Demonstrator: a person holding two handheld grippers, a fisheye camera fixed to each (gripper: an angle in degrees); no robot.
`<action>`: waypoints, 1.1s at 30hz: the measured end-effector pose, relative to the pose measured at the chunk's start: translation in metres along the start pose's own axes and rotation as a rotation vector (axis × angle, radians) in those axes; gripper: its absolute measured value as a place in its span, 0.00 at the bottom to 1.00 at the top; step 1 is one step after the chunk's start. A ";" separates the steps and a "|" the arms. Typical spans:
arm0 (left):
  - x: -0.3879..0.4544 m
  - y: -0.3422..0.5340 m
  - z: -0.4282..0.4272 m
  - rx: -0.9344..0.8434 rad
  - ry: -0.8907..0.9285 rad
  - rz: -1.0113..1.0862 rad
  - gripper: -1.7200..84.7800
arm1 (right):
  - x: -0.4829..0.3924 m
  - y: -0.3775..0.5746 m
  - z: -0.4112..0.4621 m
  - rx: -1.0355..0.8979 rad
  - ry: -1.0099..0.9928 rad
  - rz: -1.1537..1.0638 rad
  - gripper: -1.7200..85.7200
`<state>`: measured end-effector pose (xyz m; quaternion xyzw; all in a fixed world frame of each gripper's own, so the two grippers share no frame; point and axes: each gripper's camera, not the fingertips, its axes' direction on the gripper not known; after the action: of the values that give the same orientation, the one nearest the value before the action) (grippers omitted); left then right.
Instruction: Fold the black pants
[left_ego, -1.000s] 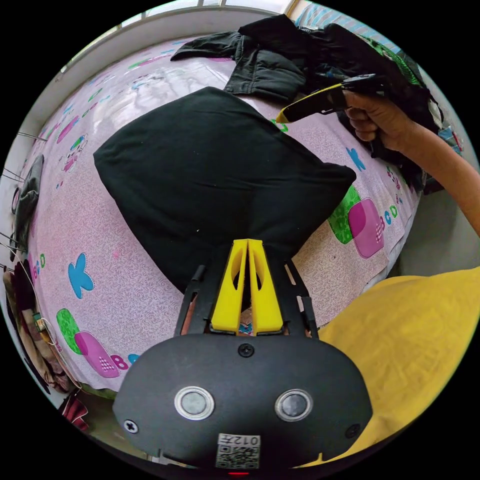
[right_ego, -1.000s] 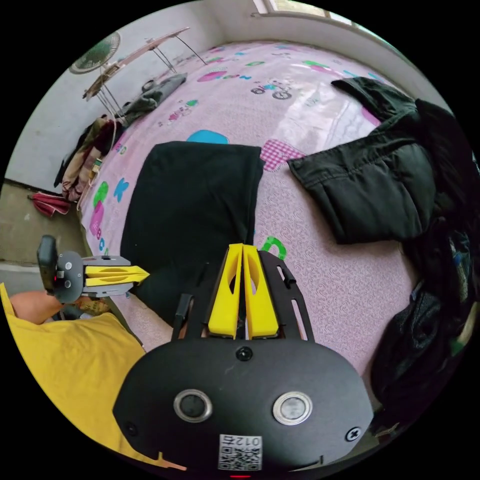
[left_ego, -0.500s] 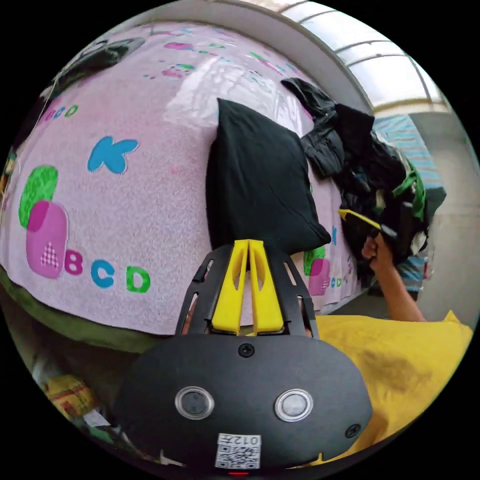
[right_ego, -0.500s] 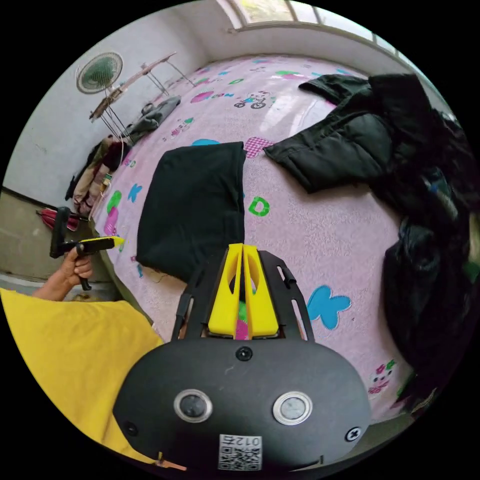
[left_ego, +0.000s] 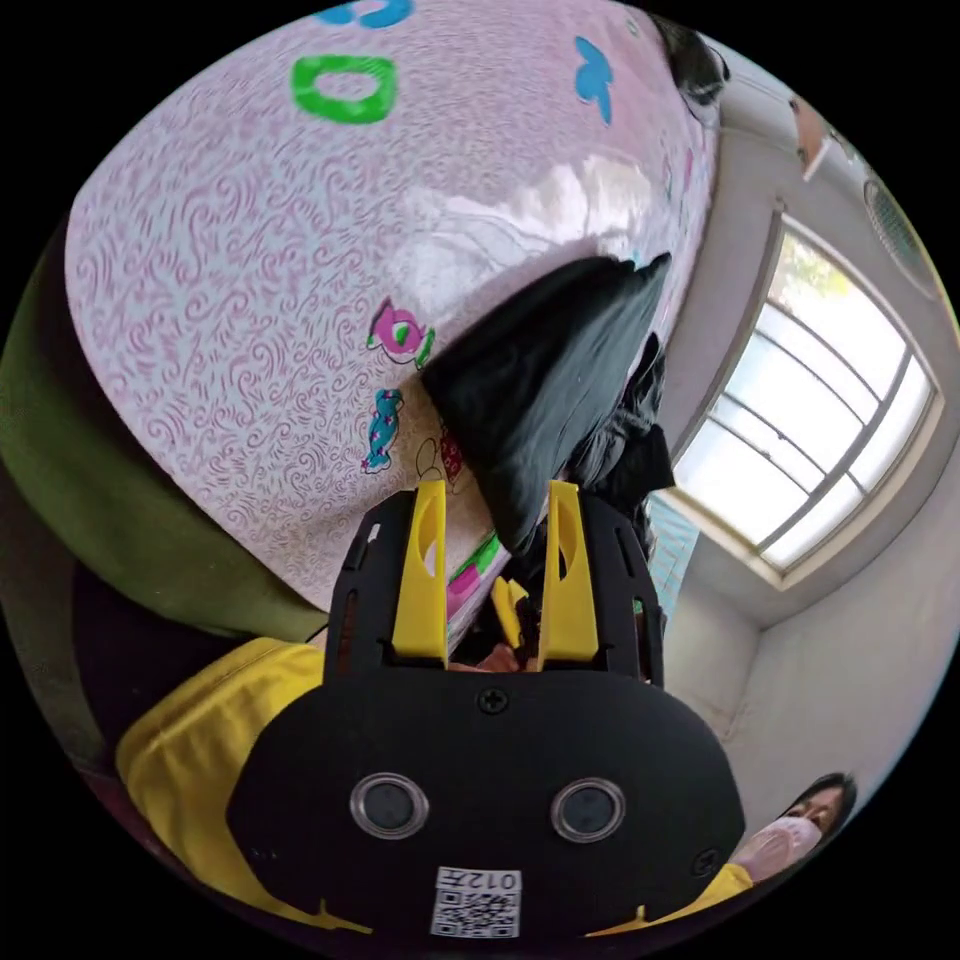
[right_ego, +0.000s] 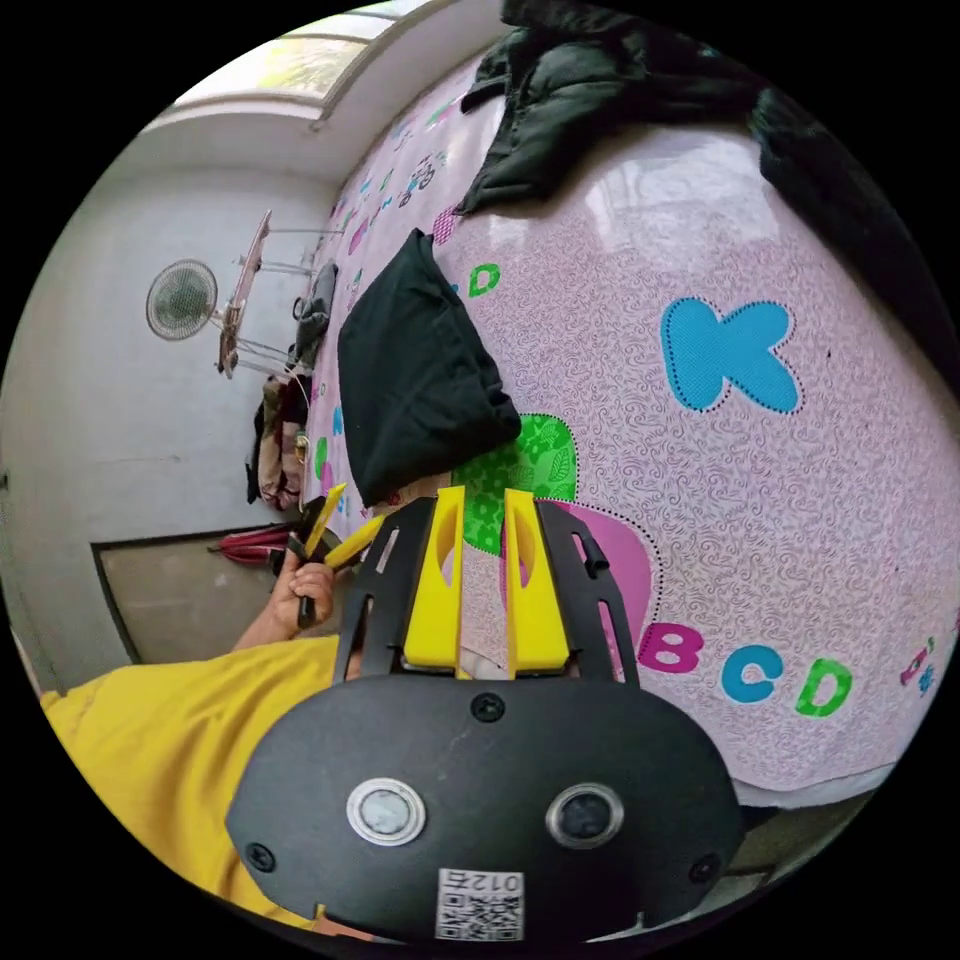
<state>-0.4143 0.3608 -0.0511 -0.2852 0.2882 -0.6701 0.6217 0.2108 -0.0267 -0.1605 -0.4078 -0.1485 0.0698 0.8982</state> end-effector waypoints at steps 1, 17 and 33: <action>0.000 -0.002 -0.002 0.029 0.004 0.004 0.18 | 0.006 0.000 0.000 0.007 -0.025 0.024 0.10; -0.009 -0.025 -0.052 0.092 -0.016 0.081 0.19 | 0.059 -0.012 0.052 0.111 -0.374 0.344 0.17; -0.014 -0.009 -0.171 0.115 0.032 0.268 0.13 | -0.001 0.008 0.069 0.161 -0.499 0.104 0.04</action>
<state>-0.5459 0.3803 -0.1591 -0.1974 0.2946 -0.6010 0.7162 0.1870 0.0275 -0.1239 -0.3123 -0.3381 0.2260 0.8585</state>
